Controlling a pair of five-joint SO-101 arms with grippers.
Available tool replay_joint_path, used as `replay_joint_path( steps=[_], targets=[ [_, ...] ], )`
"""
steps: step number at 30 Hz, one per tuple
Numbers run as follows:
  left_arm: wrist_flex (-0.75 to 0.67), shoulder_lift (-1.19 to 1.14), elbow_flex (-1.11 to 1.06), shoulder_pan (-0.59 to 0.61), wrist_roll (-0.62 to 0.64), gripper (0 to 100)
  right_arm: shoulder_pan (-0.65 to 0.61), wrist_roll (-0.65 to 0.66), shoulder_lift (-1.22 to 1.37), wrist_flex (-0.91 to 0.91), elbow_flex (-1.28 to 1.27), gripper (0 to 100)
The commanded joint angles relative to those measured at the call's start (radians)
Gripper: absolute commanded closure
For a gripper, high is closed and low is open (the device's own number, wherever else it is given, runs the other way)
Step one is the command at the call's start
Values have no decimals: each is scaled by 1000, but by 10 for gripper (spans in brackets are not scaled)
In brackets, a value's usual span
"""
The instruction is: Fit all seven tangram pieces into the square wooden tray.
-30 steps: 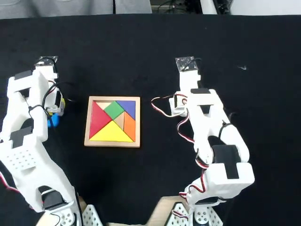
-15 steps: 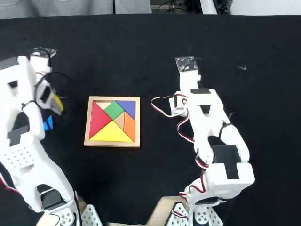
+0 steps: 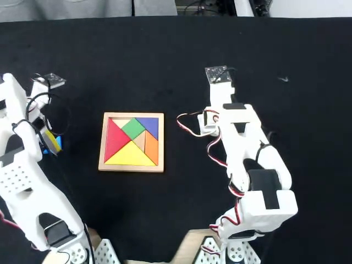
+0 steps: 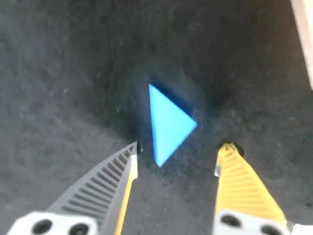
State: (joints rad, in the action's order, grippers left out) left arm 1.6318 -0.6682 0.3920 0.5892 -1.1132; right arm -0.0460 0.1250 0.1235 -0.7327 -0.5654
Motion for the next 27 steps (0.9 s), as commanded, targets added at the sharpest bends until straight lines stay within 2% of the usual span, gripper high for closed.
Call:
replay_joint_path(
  steps=[1, 8, 14, 20, 27],
  targets=[
    [-32, -15, 8, -30, -14, 747, 6, -6, -4, 14, 39, 987],
    [-40, -94, 18, -54, 8, 748, 6, -6, -4, 14, 39, 987],
    [-104, -124, -4, -70, 51, 751, 6, -6, -4, 14, 39, 987],
    [-100, -115, -19, -68, 52, 876, 6, -6, -4, 14, 41, 987],
    [-68, -114, -8, -71, 83, 887, 6, -6, -4, 14, 41, 987]
  ],
)
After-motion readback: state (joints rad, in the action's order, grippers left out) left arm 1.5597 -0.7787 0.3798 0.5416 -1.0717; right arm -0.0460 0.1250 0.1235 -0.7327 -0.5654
